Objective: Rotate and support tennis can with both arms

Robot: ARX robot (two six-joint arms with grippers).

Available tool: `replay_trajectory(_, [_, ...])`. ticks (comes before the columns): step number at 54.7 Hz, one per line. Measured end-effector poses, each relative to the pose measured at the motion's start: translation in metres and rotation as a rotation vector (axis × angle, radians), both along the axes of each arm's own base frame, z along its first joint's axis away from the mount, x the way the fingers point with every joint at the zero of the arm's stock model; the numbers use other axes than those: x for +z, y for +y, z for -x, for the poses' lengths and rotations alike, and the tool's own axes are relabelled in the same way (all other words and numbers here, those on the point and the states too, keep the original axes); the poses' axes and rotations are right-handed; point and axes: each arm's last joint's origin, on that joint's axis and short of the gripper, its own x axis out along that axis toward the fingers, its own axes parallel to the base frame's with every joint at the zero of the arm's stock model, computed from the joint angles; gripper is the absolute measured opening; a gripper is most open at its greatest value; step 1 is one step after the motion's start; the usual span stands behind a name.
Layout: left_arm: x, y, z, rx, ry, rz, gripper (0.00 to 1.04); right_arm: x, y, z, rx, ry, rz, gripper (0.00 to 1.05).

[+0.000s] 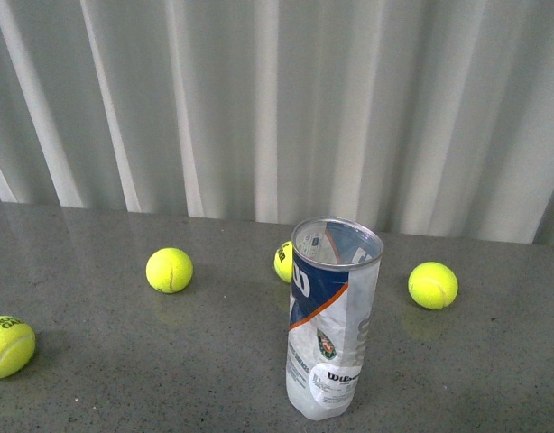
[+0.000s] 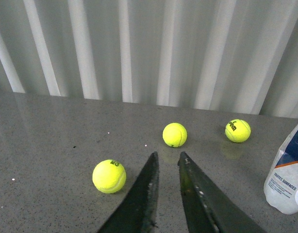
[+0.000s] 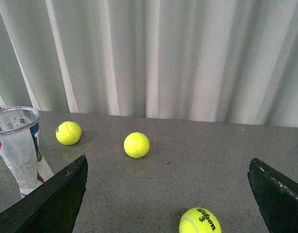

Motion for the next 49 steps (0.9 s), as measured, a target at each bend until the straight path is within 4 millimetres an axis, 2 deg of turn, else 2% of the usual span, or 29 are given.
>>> replay_trajectory(7, [0.0,0.0,0.0,0.0,0.0,0.0,0.52,0.0,0.0,0.0,0.0,0.0,0.0,0.98])
replay_trajectory(22, [-0.0001,0.0,0.0,0.0,0.0,0.0,0.98,0.0,0.0,0.0,0.0,0.0,0.0,0.98])
replay_trajectory(49, [0.0,0.0,0.0,0.0,0.0,0.0,0.98,0.0,0.0,0.0,0.0,0.0,0.0,0.98])
